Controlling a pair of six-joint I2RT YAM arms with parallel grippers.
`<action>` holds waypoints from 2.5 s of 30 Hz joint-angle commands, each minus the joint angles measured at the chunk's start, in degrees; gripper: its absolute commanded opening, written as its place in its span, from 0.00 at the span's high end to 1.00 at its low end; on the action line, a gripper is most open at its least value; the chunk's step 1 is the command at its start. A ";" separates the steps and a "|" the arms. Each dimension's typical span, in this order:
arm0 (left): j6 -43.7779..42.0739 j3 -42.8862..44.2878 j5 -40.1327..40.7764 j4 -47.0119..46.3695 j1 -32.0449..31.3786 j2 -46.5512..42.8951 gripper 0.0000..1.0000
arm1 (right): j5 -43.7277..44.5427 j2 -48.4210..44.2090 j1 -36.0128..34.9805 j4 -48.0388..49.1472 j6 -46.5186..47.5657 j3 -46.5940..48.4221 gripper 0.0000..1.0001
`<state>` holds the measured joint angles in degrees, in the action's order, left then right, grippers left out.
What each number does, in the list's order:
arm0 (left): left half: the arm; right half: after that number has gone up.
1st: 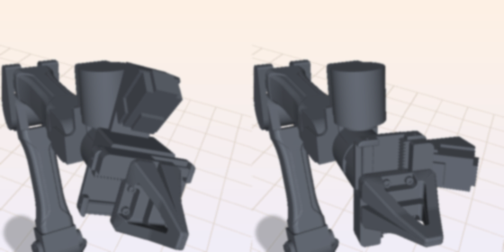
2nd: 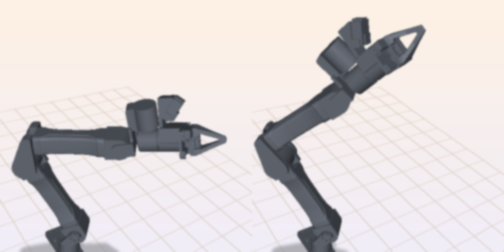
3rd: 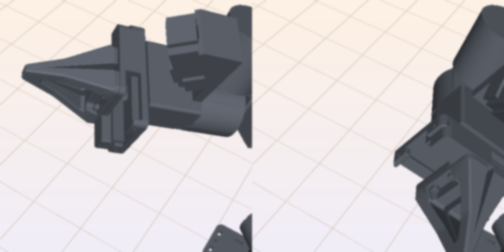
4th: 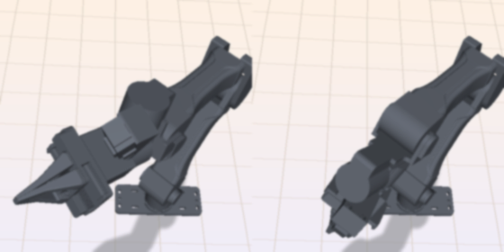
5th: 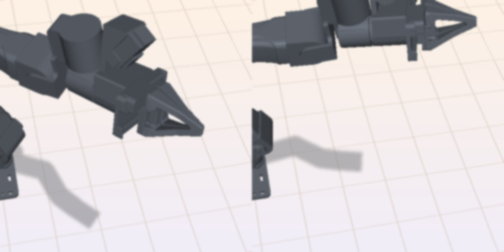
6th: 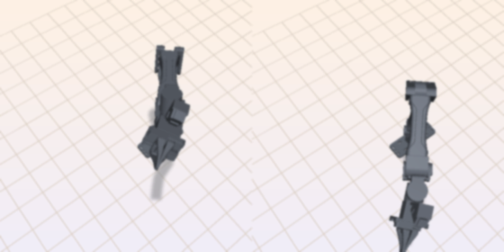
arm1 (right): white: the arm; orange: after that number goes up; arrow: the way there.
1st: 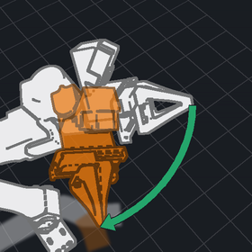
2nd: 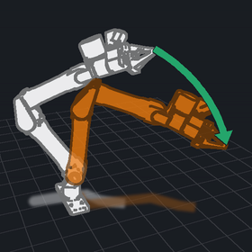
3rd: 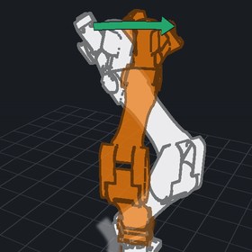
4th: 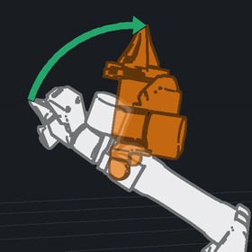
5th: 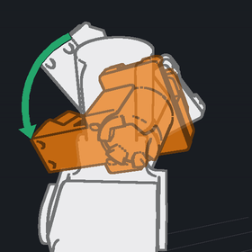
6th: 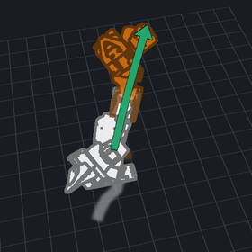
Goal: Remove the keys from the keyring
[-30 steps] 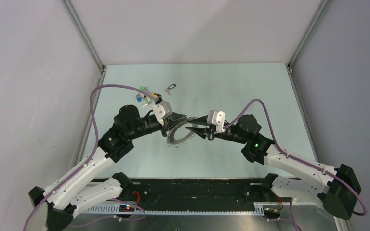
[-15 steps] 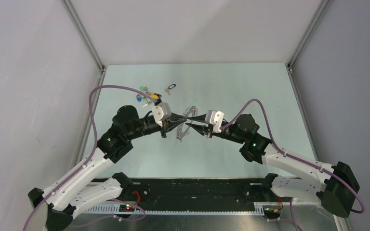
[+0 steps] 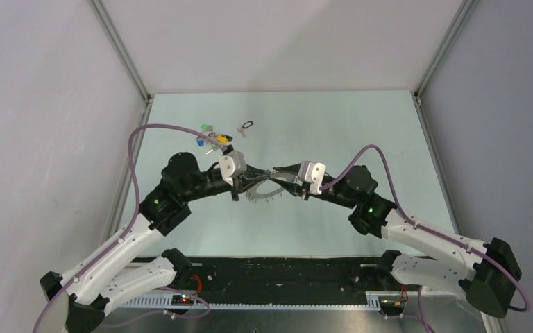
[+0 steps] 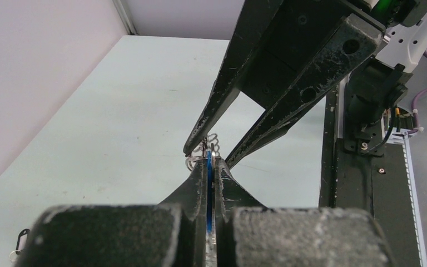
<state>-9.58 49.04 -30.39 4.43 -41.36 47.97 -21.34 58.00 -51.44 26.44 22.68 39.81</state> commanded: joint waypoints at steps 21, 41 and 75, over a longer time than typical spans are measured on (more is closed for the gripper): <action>-0.76 0.56 0.10 -1.79 -0.12 -1.48 1.00 | -4.48 1.12 -0.22 3.69 -1.22 0.97 0.60; 1.38 1.32 1.39 -1.35 1.47 -1.22 1.00 | -6.19 -2.40 -0.14 -2.46 -1.03 0.97 0.95; 1.73 3.63 7.86 -1.07 3.30 3.31 1.00 | -29.93 6.29 8.75 -17.02 -17.24 13.53 1.00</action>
<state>-7.33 49.41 -29.54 7.46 -39.46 51.13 -44.05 65.36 -41.91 10.55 7.94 50.83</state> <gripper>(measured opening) 0.023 0.028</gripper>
